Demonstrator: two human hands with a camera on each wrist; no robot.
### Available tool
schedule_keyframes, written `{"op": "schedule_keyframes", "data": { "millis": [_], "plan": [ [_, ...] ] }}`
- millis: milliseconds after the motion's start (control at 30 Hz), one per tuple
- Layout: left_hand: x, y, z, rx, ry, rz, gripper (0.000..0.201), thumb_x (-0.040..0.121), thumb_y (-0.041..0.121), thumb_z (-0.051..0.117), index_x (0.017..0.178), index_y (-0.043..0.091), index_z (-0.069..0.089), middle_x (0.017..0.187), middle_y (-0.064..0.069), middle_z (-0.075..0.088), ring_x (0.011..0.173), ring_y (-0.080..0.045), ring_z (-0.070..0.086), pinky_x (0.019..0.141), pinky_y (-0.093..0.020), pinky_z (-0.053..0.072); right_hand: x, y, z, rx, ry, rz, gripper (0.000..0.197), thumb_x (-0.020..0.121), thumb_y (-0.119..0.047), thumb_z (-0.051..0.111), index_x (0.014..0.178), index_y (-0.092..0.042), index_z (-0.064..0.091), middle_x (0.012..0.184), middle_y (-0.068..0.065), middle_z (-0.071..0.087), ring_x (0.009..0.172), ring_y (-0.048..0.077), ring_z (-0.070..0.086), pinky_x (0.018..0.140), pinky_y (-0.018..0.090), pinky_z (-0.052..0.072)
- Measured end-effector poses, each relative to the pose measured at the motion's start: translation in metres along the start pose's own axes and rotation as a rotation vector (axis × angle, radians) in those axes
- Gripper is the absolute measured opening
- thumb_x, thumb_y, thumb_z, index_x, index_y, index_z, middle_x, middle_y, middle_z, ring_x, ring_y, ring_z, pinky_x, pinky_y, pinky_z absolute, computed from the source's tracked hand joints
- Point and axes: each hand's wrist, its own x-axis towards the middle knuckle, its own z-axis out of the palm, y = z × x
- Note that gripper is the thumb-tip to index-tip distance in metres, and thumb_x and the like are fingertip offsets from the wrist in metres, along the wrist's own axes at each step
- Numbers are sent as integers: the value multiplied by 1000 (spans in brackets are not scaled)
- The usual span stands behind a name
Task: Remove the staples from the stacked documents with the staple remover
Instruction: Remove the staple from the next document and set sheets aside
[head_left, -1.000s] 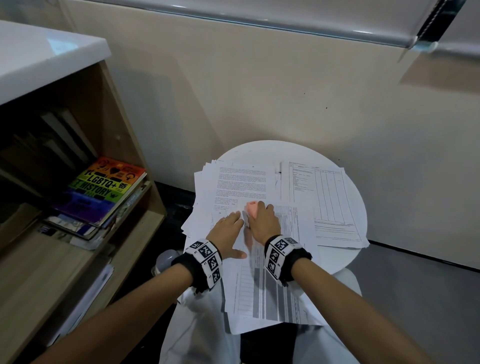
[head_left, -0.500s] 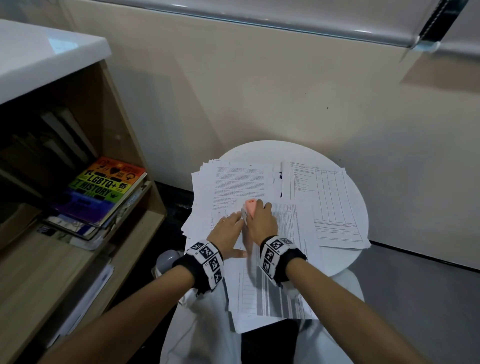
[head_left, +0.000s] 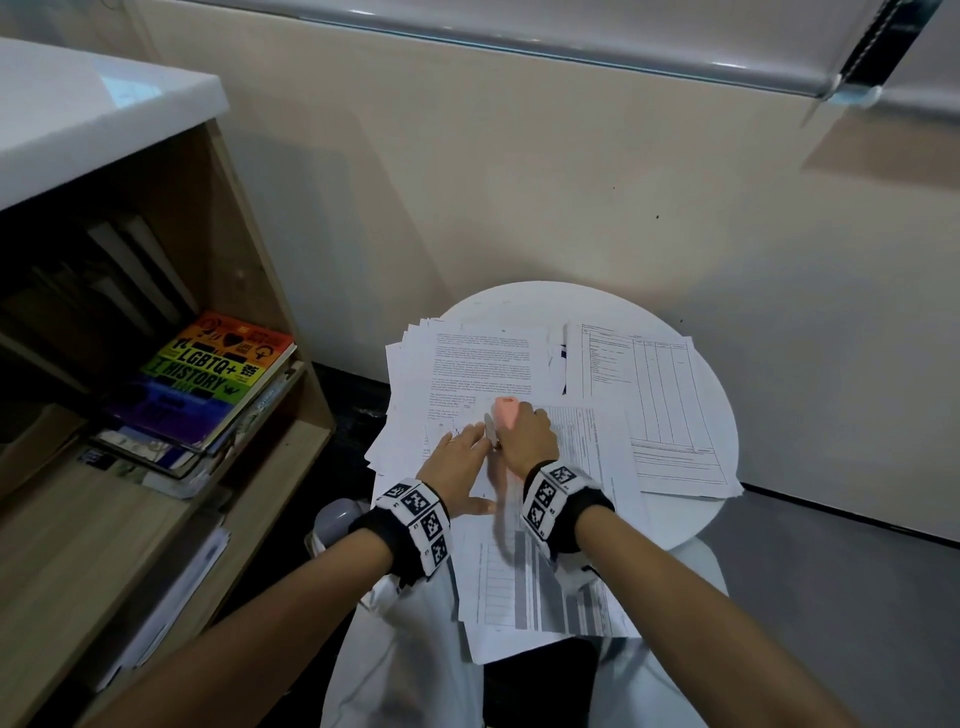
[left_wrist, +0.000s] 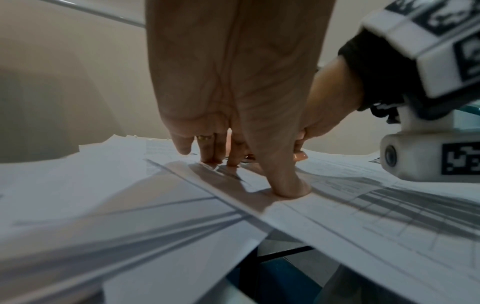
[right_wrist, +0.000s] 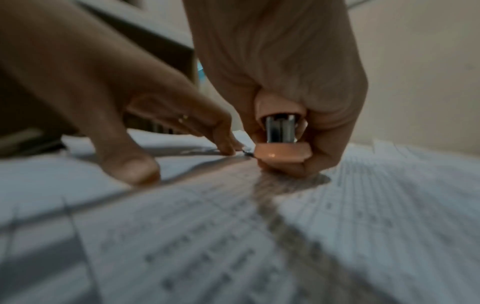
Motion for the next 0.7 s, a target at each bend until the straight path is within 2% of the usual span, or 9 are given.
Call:
{"op": "schedule_keyframes", "data": {
  "millis": [67, 133, 200, 267, 400, 500, 600, 700],
  "plan": [
    [0, 1, -1, 5, -15, -15, 84, 77, 47, 71, 140, 7, 33, 156, -10, 17, 145, -24, 15, 120, -40, 13, -4, 2, 0, -155, 50, -88, 47, 98, -28, 49, 139, -11, 35, 135, 12, 41, 106, 34, 58, 78, 38, 44],
    [-1, 2, -3, 3, -14, -16, 82, 77, 47, 71, 139, 7, 34, 156, -10, 18, 145, -23, 16, 119, -40, 12, -7, 3, 0, -282, 90, -198, 54, 95, -18, 52, 144, -15, 30, 139, 11, 36, 99, 34, 62, 71, 37, 44],
    [-1, 3, -3, 12, -21, -20, 85, 77, 48, 70, 141, 7, 31, 156, -10, 17, 145, -22, 16, 119, -39, 10, -5, 2, -2, -370, 121, -281, 58, 93, -14, 53, 145, -20, 29, 140, 10, 34, 94, 34, 62, 67, 37, 42],
    [-1, 4, -5, 21, -35, -28, 88, 78, 48, 69, 143, 7, 28, 157, -9, 14, 145, -22, 15, 119, -39, 7, 1, 3, -4, -389, 126, -344, 56, 94, -17, 53, 145, -23, 30, 138, 10, 36, 93, 35, 61, 67, 38, 44],
    [-1, 3, -7, 70, -75, -41, 90, 79, 51, 67, 143, 4, 25, 158, -11, 10, 147, -22, 11, 120, -39, 6, 9, 15, -16, -117, 12, -200, 50, 95, -35, 52, 142, -21, 37, 128, 12, 45, 105, 34, 58, 83, 41, 47],
    [3, 5, -9, 106, -83, -72, 89, 80, 54, 64, 144, 8, 23, 157, -10, 16, 144, -25, 19, 121, -42, 8, 9, 38, -29, 37, 16, -108, 53, 92, -49, 52, 138, -24, 43, 122, 10, 49, 106, 31, 56, 91, 42, 47],
    [15, 17, -12, 158, -67, -135, 76, 89, 57, 48, 147, 15, 22, 151, -10, 25, 139, -30, 25, 118, -46, 14, 14, 70, -40, 128, 44, -2, 60, 83, -60, 54, 129, -22, 50, 116, 9, 56, 95, 29, 64, 86, 46, 53],
    [29, 37, -15, 229, -52, -212, 70, 92, 58, 37, 142, 8, 35, 153, -15, 17, 142, -34, 15, 118, -47, 12, 16, 97, -49, 155, 62, 86, 52, 82, -49, 59, 120, -15, 51, 111, 11, 61, 91, 29, 65, 81, 47, 55]
  ]
}}
